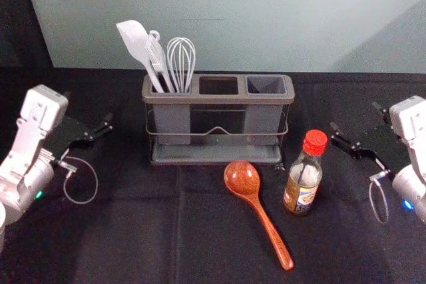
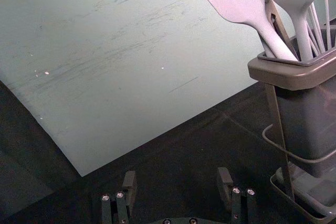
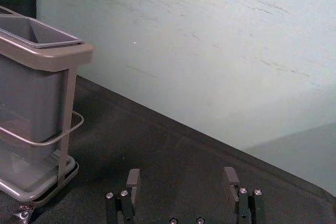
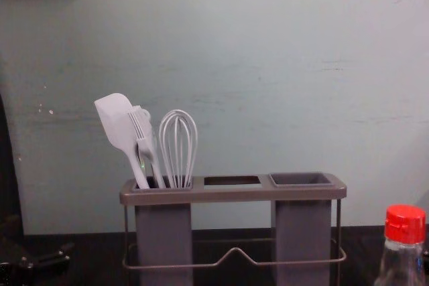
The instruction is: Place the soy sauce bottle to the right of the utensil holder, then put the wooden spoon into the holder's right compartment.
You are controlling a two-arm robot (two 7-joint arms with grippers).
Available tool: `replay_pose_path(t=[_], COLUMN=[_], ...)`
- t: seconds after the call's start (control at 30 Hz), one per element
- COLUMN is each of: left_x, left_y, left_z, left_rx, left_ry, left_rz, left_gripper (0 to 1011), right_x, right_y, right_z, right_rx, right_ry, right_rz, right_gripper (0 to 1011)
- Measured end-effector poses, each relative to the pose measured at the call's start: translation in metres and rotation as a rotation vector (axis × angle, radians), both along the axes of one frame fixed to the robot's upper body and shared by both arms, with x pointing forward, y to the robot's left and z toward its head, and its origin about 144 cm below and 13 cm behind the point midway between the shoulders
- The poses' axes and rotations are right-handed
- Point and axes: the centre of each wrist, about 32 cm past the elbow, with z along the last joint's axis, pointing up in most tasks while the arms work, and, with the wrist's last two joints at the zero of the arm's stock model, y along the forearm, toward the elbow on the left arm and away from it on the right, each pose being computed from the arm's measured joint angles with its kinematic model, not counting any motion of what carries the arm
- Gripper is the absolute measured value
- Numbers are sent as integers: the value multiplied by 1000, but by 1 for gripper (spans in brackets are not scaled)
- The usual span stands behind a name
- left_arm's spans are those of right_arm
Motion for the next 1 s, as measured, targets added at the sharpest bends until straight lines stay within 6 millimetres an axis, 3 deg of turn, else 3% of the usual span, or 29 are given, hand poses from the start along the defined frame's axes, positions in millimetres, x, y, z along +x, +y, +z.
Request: replay_pose_path(t=[1.0], left_x=[0], left_y=[0], left_z=[0], left_rx=[0], left_ry=[0], left_rz=[0], left_gripper=[1005], right_x=[0], right_y=[0], right_z=[0], right_rx=[0], right_ry=[0], right_rz=[0], right_gripper=[1004])
